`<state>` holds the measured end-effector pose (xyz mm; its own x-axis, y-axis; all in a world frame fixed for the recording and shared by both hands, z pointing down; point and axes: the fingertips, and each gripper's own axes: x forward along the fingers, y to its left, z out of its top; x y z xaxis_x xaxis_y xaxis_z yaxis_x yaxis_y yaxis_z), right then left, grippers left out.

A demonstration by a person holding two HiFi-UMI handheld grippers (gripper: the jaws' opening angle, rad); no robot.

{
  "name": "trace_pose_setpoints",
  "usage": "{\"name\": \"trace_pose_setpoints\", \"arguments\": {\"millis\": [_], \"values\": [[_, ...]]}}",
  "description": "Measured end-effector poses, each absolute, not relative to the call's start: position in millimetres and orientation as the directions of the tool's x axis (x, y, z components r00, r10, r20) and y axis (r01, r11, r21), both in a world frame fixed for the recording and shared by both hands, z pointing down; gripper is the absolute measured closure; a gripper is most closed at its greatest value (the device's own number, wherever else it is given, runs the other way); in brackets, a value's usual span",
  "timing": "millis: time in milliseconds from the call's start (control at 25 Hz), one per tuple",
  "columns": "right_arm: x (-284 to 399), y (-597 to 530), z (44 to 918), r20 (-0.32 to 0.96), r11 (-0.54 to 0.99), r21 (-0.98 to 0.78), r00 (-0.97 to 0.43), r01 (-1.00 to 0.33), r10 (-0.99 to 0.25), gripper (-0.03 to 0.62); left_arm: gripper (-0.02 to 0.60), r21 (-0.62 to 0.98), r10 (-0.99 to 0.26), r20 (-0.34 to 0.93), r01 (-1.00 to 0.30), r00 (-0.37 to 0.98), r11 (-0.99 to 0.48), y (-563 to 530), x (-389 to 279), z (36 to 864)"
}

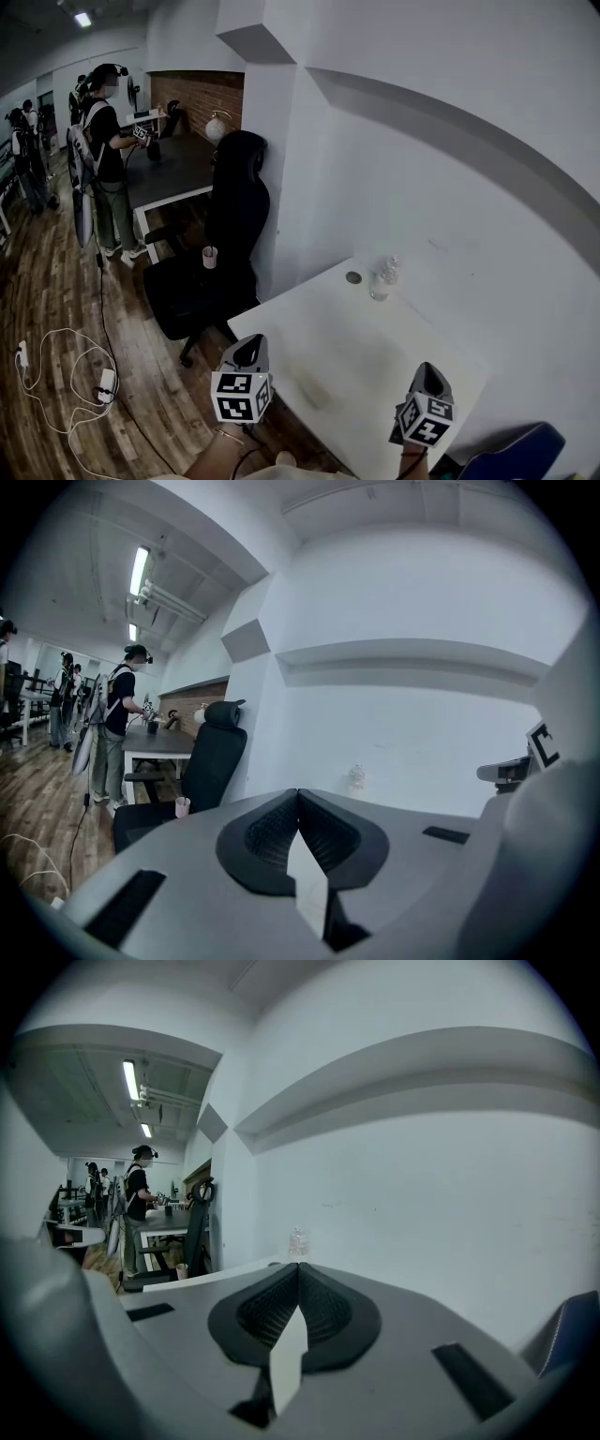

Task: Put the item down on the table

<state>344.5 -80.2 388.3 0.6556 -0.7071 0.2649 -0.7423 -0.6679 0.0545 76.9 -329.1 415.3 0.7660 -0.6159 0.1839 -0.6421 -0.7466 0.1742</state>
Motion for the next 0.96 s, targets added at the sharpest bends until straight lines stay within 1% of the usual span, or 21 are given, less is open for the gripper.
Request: {"name": "trace_pose_setpoints", "arguments": {"millis": [960], "values": [[337.9, -68.6, 397.4, 0.298, -0.668, 0.066, 0.653, -0.741, -0.696, 0.562, 0.565, 0.157, -0.588, 0.207, -0.62, 0.782, -0.769, -322.7, 80.6, 421.2]]}}
